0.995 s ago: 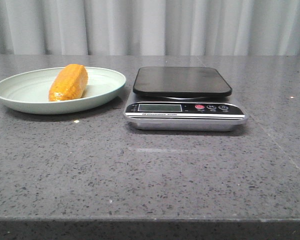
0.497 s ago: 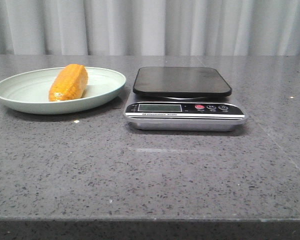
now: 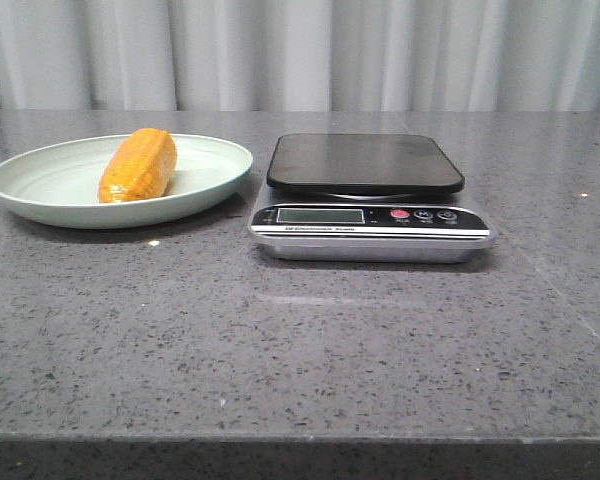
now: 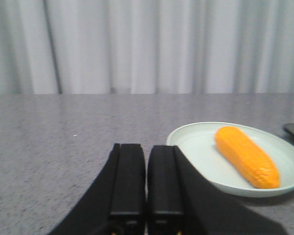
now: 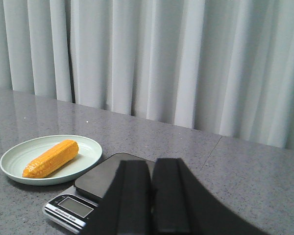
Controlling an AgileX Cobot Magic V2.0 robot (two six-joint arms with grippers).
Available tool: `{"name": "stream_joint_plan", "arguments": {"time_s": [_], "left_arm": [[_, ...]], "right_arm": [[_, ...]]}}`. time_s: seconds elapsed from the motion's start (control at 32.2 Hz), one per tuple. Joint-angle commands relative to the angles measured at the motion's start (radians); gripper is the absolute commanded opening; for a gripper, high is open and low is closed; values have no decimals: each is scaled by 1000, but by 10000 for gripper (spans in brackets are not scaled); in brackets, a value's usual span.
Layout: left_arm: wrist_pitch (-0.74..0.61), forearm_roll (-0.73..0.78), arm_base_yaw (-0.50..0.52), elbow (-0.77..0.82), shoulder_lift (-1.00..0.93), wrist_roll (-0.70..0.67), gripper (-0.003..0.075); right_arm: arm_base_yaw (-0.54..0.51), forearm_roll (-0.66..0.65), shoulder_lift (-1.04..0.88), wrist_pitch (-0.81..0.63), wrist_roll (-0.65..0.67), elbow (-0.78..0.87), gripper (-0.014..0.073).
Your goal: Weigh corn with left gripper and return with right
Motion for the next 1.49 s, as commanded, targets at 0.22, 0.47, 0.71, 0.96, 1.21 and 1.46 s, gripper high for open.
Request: {"name": "stream_joint_plan", "arguments": {"time_s": [0.22,0.47,0.71,0.96,1.21,1.46], "left_arm": [[-312,-57,89,183,-24,39,127],[-317,-58,80,182,-24,39,127],[-315,-58,60,182,-22,39,127],[-315,-58,60,182,-22,39,127],[-315,-58,60,182,-22,39,127],[-315,-58,60,182,-22,39,127]], "right_arm": [[-8,-8,12,-86,-10,-26,171],[-8,-8,12,-86,-10,-26,171],[-8,-8,12,-86,-10,-26,171],[-8,-8,12,-86,-10,-26,171],[-8,-8,12,-86,-10,-26,171],[-9,-9,12,-94,-10,-17,171]]}}
